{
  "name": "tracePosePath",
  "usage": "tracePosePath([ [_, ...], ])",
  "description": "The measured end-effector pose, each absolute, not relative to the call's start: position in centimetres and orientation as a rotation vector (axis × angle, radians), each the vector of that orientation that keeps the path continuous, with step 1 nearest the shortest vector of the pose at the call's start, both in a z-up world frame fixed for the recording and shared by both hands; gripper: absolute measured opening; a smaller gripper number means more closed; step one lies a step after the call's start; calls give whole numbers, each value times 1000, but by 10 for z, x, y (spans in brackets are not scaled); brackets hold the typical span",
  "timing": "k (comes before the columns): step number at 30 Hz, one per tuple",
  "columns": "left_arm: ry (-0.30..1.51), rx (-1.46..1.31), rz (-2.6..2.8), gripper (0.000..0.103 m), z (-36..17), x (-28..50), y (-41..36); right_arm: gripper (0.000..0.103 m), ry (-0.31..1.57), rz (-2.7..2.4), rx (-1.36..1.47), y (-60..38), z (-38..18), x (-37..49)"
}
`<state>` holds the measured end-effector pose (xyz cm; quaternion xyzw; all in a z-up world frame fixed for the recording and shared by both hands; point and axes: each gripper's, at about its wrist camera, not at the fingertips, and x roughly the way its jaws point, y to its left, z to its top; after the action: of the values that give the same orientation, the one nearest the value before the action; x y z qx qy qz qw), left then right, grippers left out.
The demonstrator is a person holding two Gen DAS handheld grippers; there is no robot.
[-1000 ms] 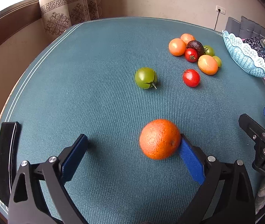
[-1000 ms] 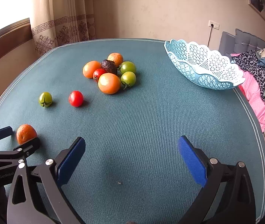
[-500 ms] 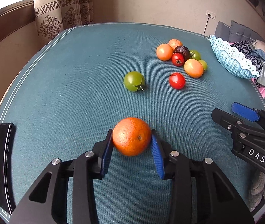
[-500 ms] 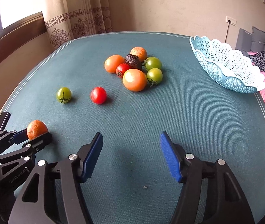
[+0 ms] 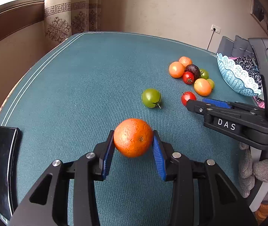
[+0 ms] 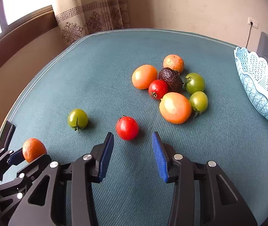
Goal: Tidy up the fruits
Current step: 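Grasp the red tomato with the right gripper while the left gripper holds the orange, then carry the red tomato over the basket and open the right gripper while the left carries the orange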
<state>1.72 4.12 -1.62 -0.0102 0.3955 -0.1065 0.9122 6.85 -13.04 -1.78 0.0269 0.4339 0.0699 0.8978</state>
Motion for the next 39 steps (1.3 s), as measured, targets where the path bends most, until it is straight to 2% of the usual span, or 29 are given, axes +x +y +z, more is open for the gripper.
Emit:
tracePosePath([
  [8, 825, -22, -196, 40, -19, 23, 47, 26, 897, 147, 28, -123, -24, 86],
  [19, 804, 7, -200, 40, -9, 28, 36, 26, 850, 149, 119, -147, -11, 69],
  [39, 727, 98, -305, 40, 32, 35, -37, 26, 694, -44, 239, -266, 34, 30],
])
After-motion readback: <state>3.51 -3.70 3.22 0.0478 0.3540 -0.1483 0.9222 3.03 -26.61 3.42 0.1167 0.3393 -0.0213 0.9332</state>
